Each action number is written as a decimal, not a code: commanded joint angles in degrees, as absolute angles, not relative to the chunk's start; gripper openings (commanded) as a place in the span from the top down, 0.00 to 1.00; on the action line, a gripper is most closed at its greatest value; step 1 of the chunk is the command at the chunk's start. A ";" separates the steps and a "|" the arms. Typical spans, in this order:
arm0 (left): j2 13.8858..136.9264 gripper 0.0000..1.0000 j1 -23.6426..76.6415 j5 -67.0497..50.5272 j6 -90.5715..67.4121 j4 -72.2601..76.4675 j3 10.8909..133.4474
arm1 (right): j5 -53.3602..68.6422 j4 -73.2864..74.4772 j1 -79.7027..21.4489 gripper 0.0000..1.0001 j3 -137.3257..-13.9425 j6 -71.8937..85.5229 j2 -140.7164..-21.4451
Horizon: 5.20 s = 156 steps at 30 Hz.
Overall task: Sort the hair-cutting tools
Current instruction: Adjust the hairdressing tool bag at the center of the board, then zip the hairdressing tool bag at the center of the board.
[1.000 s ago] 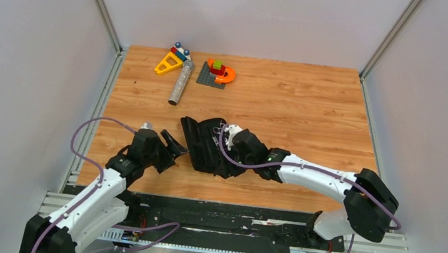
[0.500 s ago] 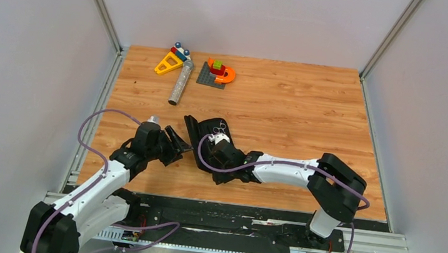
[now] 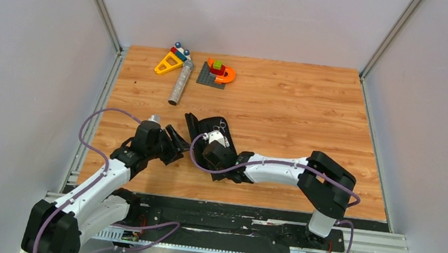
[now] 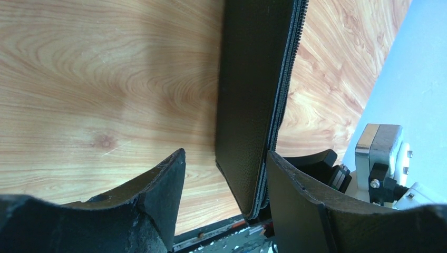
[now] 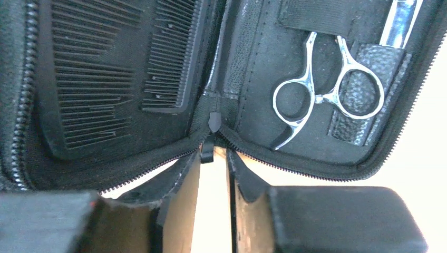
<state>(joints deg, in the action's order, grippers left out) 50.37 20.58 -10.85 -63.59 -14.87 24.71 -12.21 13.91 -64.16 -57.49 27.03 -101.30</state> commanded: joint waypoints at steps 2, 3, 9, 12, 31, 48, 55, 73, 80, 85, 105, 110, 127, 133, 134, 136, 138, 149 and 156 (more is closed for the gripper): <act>50.19 0.35 20.48 -11.96 -61.85 -13.95 27.19 | -16.09 14.83 -64.68 0.82 -57.58 27.42 -103.73; 50.23 0.35 20.48 -11.98 -61.69 -13.95 27.30 | -16.30 15.10 -64.78 0.87 -57.37 27.38 -103.57; 51.31 0.31 20.48 -12.68 -60.65 -13.45 28.77 | -15.62 16.17 -65.60 1.00 -56.20 26.53 -101.37; 52.41 0.28 20.48 -13.62 -60.51 -12.05 29.34 | -13.85 16.14 -65.74 1.00 -55.98 26.30 -100.42; 70.44 0.92 33.02 5.12 -53.10 -27.54 46.94 | -12.91 20.05 -68.15 1.00 -55.92 25.18 -96.24; 78.75 0.98 39.29 21.82 -49.99 -39.50 57.95 | -4.38 21.21 -70.88 1.00 -50.14 24.65 -89.81; 80.53 0.97 39.29 24.95 -49.33 -40.73 60.00 | -0.97 19.32 -72.07 1.00 -45.95 23.45 -87.32; 84.39 0.38 41.33 9.10 -48.62 -31.09 65.23 | -9.62 3.05 -68.07 0.98 -34.48 28.72 -79.89; 92.39 0.25 43.28 1.21 -47.83 -25.18 67.68 | -17.64 2.96 -67.86 0.70 -29.85 33.09 -69.99; 100.17 0.19 44.17 -7.11 -45.04 -24.01 71.97 | -17.37 2.89 -67.86 0.56 -30.79 31.90 -69.20; 80.08 0.08 20.85 -16.13 -44.69 -23.01 57.13 | -9.87 1.01 -68.41 0.52 -49.02 27.96 -87.86; 84.95 0.08 20.67 -20.02 -45.47 -19.23 54.81 | -12.12 1.75 -69.23 0.56 -53.59 28.30 -93.00; 91.04 0.11 20.74 -20.56 -46.18 -15.05 49.72 | -25.31 10.11 -70.84 0.67 -61.32 33.48 -103.97; 90.94 0.14 20.74 -20.79 -46.57 -14.52 48.91 | -25.40 10.11 -70.84 0.71 -62.37 33.31 -106.56; 90.91 0.15 20.74 -20.75 -46.62 -14.44 48.84 | -25.47 10.15 -70.84 0.73 -62.40 33.31 -106.79; 90.88 0.16 20.74 -20.84 -46.77 -14.20 48.56 | -25.44 9.98 -70.84 0.74 -62.57 33.37 -107.34; 90.76 0.17 20.74 -21.28 -47.19 -13.48 48.15 | -25.15 9.78 -70.76 0.74 -62.73 33.23 -107.56; 88.88 0.30 21.75 -23.32 -54.79 -7.22 42.97 | -25.03 8.11 -70.22 0.69 -62.63 35.29 -106.82; 86.07 0.37 23.33 -22.06 -59.01 -5.70 40.27 | -26.36 7.51 -70.22 0.75 -62.93 35.39 -106.90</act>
<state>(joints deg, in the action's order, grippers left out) 89.32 22.61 -22.35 -55.51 -8.16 41.47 -24.40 10.17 -70.67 -61.25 34.11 -106.21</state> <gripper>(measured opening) 0.648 0.262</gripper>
